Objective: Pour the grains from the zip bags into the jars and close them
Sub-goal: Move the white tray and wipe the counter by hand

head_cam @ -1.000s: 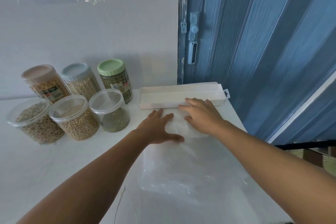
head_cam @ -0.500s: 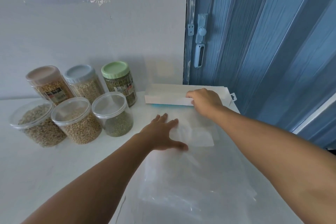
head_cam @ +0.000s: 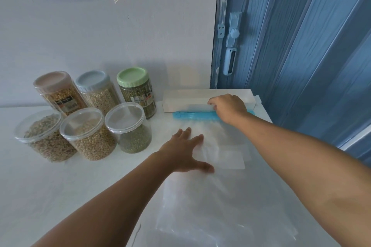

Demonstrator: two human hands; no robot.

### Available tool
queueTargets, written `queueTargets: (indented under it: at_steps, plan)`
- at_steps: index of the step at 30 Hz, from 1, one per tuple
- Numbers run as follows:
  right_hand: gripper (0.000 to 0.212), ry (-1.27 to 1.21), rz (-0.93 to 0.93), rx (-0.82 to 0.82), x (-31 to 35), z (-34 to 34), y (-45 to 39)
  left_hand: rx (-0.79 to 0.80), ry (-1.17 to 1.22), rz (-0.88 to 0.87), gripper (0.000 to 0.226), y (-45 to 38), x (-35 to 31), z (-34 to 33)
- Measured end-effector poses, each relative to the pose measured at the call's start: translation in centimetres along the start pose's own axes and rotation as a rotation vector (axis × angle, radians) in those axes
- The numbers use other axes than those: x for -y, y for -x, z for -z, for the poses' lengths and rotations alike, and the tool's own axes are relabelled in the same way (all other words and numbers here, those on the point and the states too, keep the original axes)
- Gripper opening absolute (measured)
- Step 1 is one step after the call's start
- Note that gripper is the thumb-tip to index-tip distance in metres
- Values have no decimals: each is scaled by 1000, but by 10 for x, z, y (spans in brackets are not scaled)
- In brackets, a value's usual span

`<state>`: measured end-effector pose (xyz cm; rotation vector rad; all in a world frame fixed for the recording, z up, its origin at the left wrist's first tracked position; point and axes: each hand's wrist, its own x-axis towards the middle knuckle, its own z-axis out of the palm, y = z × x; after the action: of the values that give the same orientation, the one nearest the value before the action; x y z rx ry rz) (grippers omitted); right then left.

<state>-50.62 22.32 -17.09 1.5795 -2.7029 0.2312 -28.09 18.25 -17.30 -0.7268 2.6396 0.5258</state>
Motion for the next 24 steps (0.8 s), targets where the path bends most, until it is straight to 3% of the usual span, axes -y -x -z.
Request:
queueTargets:
  at_steps: [6,11,14,17,21,24]
  plan:
    - [43,-130,46,-170,10,14,55,-31,4,-1,121,1,2,-2]
    - [41,-182,-88,-10,4,11,129,-49,19,7,121,1,3,-6]
    - [41,-188,-235,58,-12,5,159,-77,148,-11,113,6,2,-4]
    - [45,-206,-308,114,-23,5,175,-251,303,-8,97,12,8,-4]
    - [52,-170,-235,120,-22,14,188,-468,243,34,73,32,9,-8]
    - [54,-282,-80,181,-12,31,201,-428,299,-93,66,61,-1,-11]
